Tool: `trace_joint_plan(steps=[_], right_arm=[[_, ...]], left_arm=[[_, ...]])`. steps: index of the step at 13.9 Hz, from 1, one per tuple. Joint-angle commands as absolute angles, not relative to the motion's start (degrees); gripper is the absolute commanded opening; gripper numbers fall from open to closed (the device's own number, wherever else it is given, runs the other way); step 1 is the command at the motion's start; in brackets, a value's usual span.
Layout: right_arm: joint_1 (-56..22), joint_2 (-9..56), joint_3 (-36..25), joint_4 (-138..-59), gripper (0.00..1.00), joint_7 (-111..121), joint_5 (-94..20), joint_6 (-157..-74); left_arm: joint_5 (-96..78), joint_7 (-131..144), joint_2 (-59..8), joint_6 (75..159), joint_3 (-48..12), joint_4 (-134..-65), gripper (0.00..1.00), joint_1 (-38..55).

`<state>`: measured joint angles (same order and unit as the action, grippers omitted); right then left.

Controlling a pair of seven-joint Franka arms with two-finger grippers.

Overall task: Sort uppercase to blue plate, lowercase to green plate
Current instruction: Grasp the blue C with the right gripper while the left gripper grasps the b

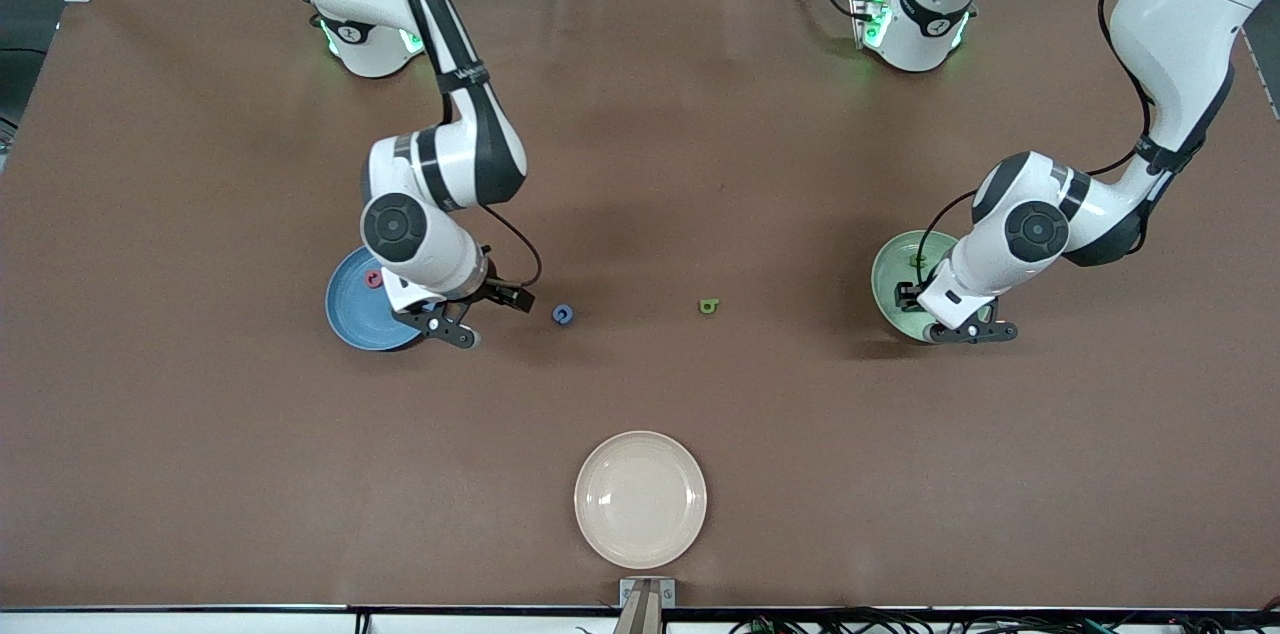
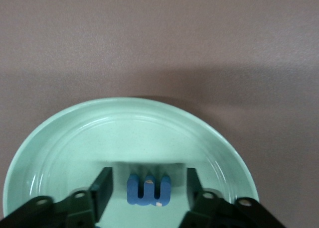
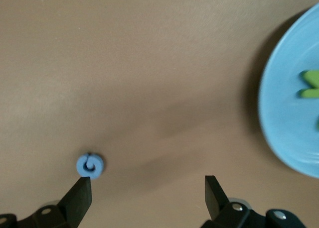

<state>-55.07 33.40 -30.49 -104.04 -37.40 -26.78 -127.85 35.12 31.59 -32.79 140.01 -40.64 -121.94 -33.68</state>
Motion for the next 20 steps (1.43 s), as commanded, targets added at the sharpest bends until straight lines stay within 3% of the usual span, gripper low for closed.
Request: trace_joint_plan(steps=[1, 6, 10, 13, 16, 20], right_arm=[[-59.8, 37.8, -30.9, -103.3, 1.0, -48.0, -27.9, -133.5], [-59.6, 40.5, -27.9, -102.7, 1.0, -55.2, -28.2, -140.2], [-59.4, 43.9, -27.2, -99.0, 0.99, -58.0, -28.0, -140.5], [-59.5, 47.0, -27.0, -95.5, 0.9, -59.1, -28.0, -140.2], [-59.3, 47.3, -27.0, -95.4, 0.67, -58.6, -27.9, -140.0], [-59.2, 47.2, -27.0, -95.5, 0.1, -58.0, -27.7, -139.0]], left_arm=[[36.4, 32.3, -30.6, 139.7, -42.7, -122.5, 0.99, -34.4], [35.2, 35.7, -30.7, 135.3, -47.9, -120.5, 0.99, -33.8], [35.2, 51.5, -33.9, 134.2, -48.5, -116.0, 0.99, -24.8], [35.1, 63.2, -37.5, 134.2, -47.9, -111.2, 0.99, -17.8], [35.2, 71.4, -41.0, 134.2, -42.6, -104.9, 0.99, -7.7], [33.3, 76.8, -45.3, 134.2, -34.8, -96.6, 0.99, 4.0]])
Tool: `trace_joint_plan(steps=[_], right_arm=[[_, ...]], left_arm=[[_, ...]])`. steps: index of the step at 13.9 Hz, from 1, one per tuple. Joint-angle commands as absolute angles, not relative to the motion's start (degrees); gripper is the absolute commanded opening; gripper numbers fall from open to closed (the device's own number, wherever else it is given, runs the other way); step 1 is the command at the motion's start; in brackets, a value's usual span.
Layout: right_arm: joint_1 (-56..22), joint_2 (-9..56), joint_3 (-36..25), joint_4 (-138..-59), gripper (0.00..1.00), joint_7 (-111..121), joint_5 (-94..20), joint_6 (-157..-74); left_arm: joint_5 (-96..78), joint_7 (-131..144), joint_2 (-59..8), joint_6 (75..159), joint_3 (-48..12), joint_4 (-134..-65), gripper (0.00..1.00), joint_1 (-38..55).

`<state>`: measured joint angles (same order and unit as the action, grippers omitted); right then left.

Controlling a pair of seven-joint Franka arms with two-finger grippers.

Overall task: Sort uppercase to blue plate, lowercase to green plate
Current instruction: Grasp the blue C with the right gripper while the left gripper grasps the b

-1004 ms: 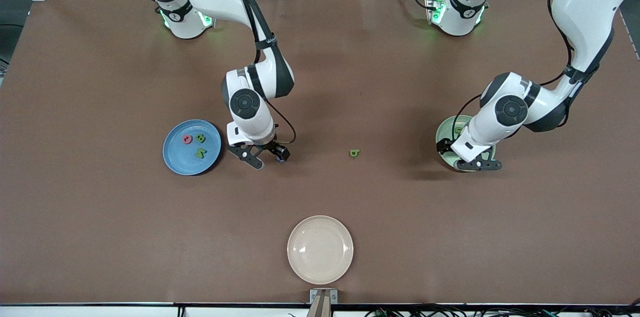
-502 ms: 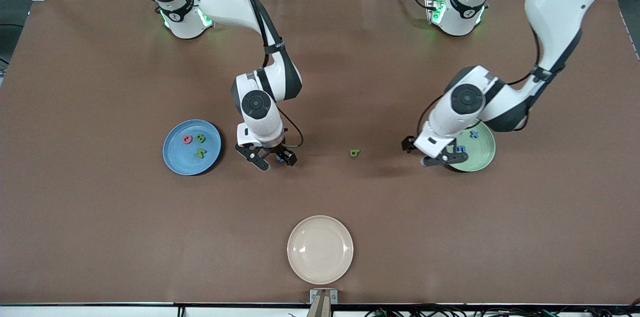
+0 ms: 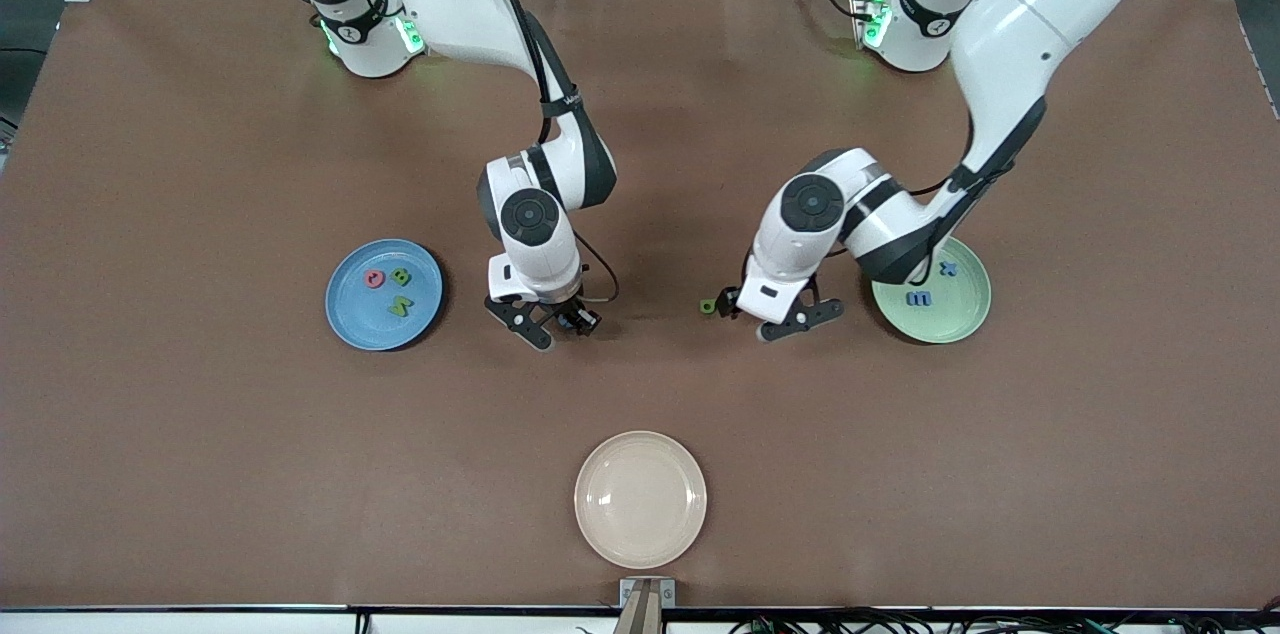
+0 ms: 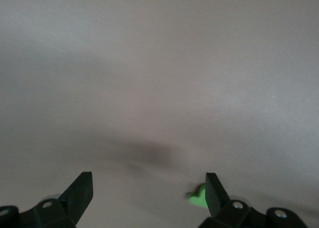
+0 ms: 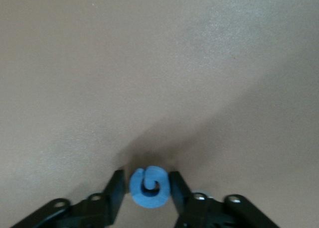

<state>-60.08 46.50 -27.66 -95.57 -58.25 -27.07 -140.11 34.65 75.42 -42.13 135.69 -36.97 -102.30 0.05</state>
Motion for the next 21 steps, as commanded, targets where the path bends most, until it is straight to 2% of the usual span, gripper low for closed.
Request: trace_joint_plan(steps=[1, 4, 6, 10, 12, 16, 21], right_arm=[[-59.2, 47.1, -27.1, -95.5, 0.01, -58.0, -27.7, -138.7], [-57.9, 46.3, -27.4, -94.8, 0.0, -56.4, -27.2, -134.2], [-56.3, 44.6, -28.6, -94.3, 0.0, -50.3, -27.2, -128.0], [-56.0, 41.0, -37.9, -94.4, 0.0, -35.1, -27.2, -113.7], [-56.0, 39.9, -42.3, -95.4, 0.0, -26.2, -27.2, -110.2], [-54.8, 39.7, -48.8, -102.5, 0.0, -7.5, -27.9, -112.7], [-51.6, 40.1, -48.9, -107.7, 0.0, 3.2, -32.6, -119.9]], left_arm=[[32.7, 76.8, -46.1, 134.2, -34.1, -95.4, 0.99, 5.7], [31.5, 76.8, -47.1, 134.3, -32.9, -94.1, 0.99, 7.9], [31.4, 76.7, -47.4, 134.3, -32.8, -94.1, 0.98, 8.0], [31.3, 76.7, -48.8, 134.2, -32.7, -94.1, 0.83, 8.8], [31.3, 76.7, -48.9, 134.2, -32.8, -94.1, 0.79, 8.8], [31.2, 76.7, -49.1, 134.2, -32.8, -94.1, 0.76, 9.1], [31.3, 76.7, -49.1, 134.2, -32.8, -94.4, 0.62, 9.1]])
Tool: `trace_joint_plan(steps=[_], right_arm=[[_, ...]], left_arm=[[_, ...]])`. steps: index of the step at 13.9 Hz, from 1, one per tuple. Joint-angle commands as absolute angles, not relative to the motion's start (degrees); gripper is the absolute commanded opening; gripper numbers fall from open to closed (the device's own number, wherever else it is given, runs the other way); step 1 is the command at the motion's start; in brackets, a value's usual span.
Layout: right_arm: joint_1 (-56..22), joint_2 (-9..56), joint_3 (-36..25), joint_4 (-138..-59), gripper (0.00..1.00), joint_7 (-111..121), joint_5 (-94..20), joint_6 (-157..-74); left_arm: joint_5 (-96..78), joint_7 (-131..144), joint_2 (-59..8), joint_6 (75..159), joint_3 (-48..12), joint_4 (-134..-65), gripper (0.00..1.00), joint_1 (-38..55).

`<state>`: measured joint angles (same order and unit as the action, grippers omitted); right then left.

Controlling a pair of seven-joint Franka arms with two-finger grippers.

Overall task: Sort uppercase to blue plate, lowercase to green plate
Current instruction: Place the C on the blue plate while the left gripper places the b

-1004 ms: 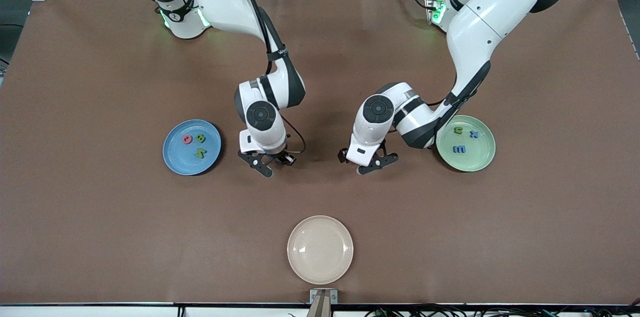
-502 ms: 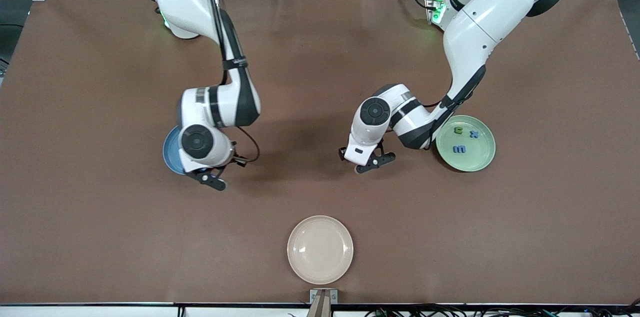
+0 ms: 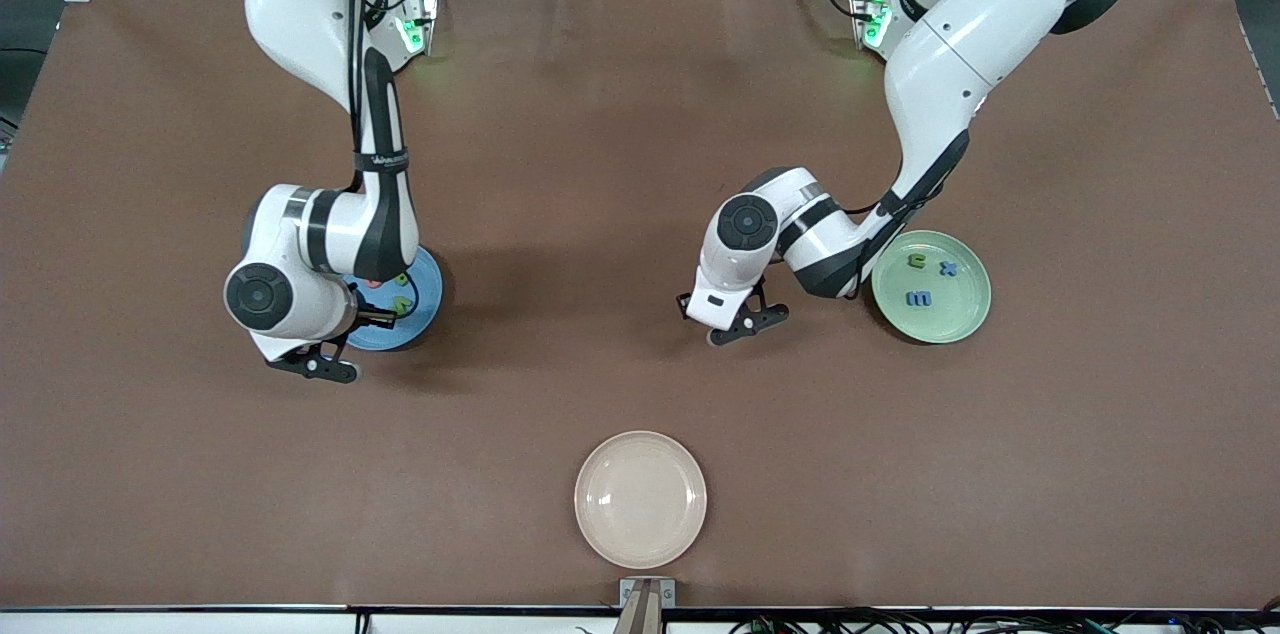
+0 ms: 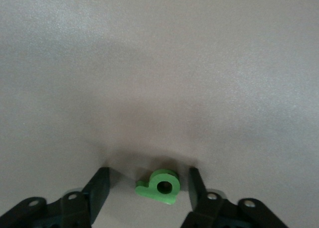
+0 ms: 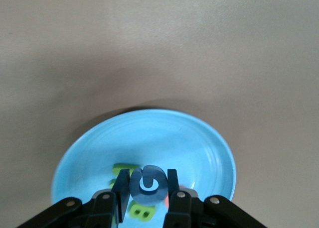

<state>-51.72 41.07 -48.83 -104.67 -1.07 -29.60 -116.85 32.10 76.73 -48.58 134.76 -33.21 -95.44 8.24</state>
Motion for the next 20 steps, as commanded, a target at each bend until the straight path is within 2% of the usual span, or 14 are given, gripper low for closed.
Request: trace_joint_plan(steps=[1, 9, 14, 15, 16, 17, 20], right_arm=[[-50.8, 40.3, -48.6, -108.4, 0.0, 4.9, -33.5, -121.3], [-50.2, 40.4, -45.8, -111.2, 0.01, 5.9, -37.0, -123.4], [-50.1, 40.3, -45.8, -112.1, 0.02, 6.3, -37.0, -123.7], [-50.1, 40.3, -45.8, -112.1, 0.07, 6.3, -37.0, -123.7], [-50.0, 40.3, -45.8, -112.1, 0.34, 6.2, -37.0, -123.6], [-50.0, 40.3, -45.8, -112.1, 0.99, 6.1, -37.0, -123.5], [-50.2, 39.5, -46.5, -111.3, 1.0, 6.0, -37.0, -119.7]], left_arm=[[31.3, 76.7, -49.1, 134.2, -32.8, -94.4, 0.59, 9.1], [31.2, 76.7, -49.0, 134.2, -32.8, -94.7, 0.25, 9.0], [29.9, 76.1, -46.7, 128.9, -33.0, -94.5, 0.17, 7.5], [29.8, 75.9, -45.8, 128.0, -33.2, -94.6, 0.17, 6.4], [29.8, 75.2, -44.9, 127.5, -33.9, -94.9, 0.17, 5.0], [29.7, 73.6, -43.6, 126.9, -35.2, -95.8, 0.17, 2.8], [29.7, 67.0, -40.4, 120.8, -43.1, -98.7, 0.17, -7.9]])
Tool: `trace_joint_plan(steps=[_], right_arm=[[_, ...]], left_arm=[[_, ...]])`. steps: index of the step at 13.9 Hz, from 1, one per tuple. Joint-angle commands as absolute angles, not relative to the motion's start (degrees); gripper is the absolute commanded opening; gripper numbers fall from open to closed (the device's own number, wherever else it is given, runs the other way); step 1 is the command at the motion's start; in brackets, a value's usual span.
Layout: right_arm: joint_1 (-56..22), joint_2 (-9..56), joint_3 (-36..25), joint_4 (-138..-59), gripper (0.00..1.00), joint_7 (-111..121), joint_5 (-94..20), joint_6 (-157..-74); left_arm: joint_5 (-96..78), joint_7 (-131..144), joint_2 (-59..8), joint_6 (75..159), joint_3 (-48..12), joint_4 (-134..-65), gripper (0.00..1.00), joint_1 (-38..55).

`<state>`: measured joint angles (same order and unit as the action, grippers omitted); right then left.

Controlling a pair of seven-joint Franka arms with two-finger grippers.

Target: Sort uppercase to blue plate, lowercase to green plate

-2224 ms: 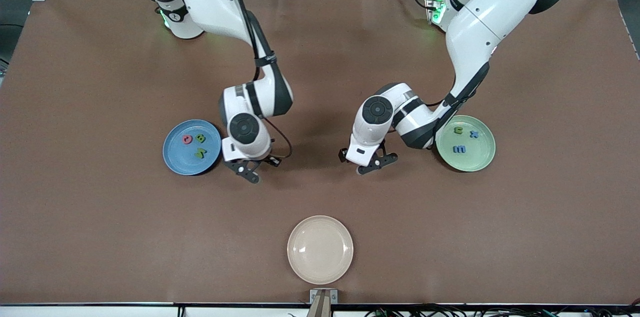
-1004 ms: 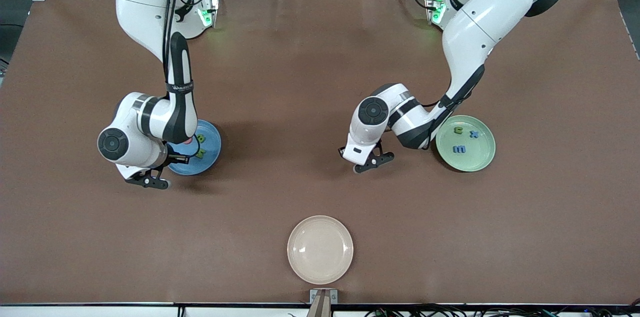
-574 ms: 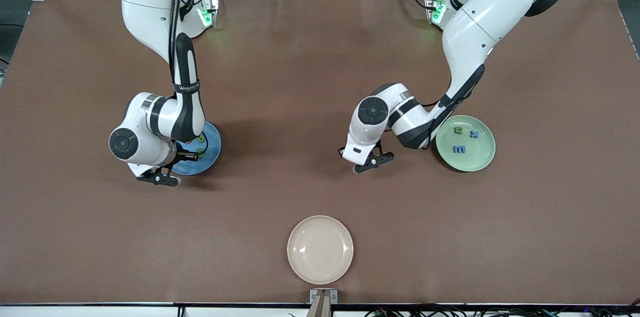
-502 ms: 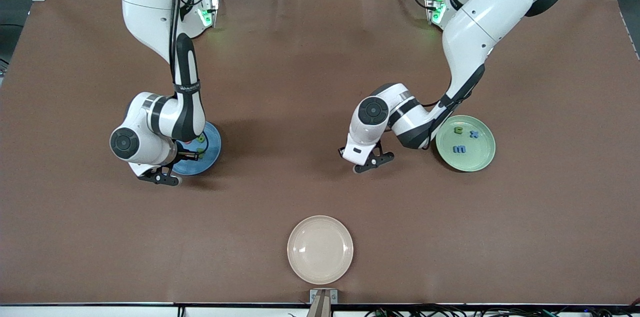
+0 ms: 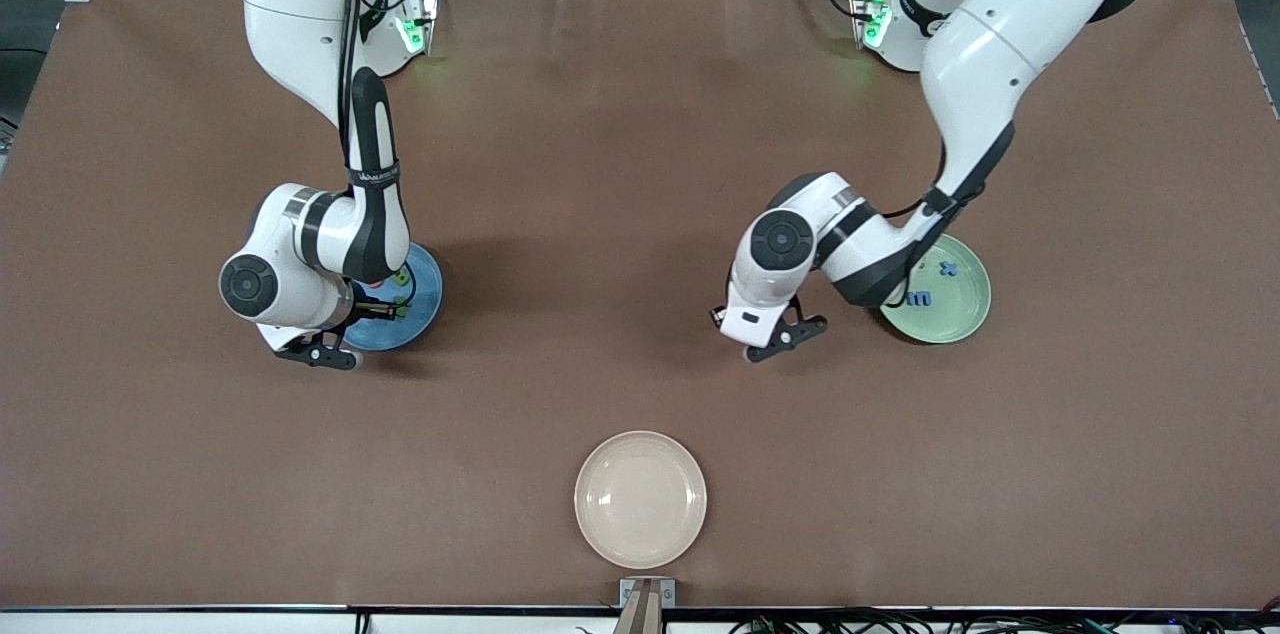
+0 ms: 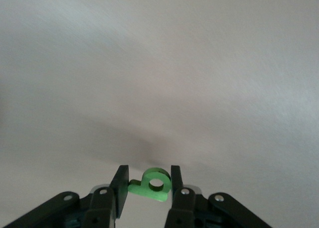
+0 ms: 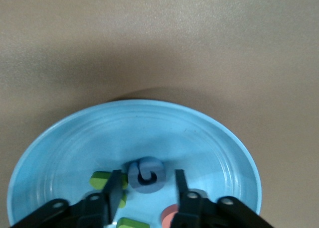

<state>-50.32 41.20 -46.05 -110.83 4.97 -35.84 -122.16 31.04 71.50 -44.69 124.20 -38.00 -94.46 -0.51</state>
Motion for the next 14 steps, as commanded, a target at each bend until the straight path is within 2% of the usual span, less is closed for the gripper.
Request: trace_joint_plan(steps=[1, 3, 6, 9, 14], right_arm=[[-50.1, 38.7, -47.3, -110.1, 1.0, 6.2, -37.0, -117.0], [-50.2, 37.6, -50.2, -106.7, 1.0, 6.3, -36.5, -110.0], [-49.6, 37.8, -54.5, -98.5, 1.0, 6.6, -35.9, -98.1], [-47.6, 37.8, -56.4, -92.3, 1.0, 7.9, -34.3, -93.4], [-40.2, 38.0, -56.6, -80.6, 1.0, 10.3, -31.8, -85.1]], left_arm=[[29.7, 64.8, -39.6, 120.0, -46.1, -100.4, 0.17, -12.6], [30.8, 59.9, -37.3, 119.8, -51.1, -105.8, 0.17, -22.0], [32.4, 51.6, -34.6, 120.7, -54.0, -112.2, 0.17, -31.7], [38.9, 47.0, -35.0, 124.7, -57.6, -117.8, 0.17, -42.2], [44.8, 39.6, -36.4, 130.5, -57.7, -121.7, 0.17, -49.8]])
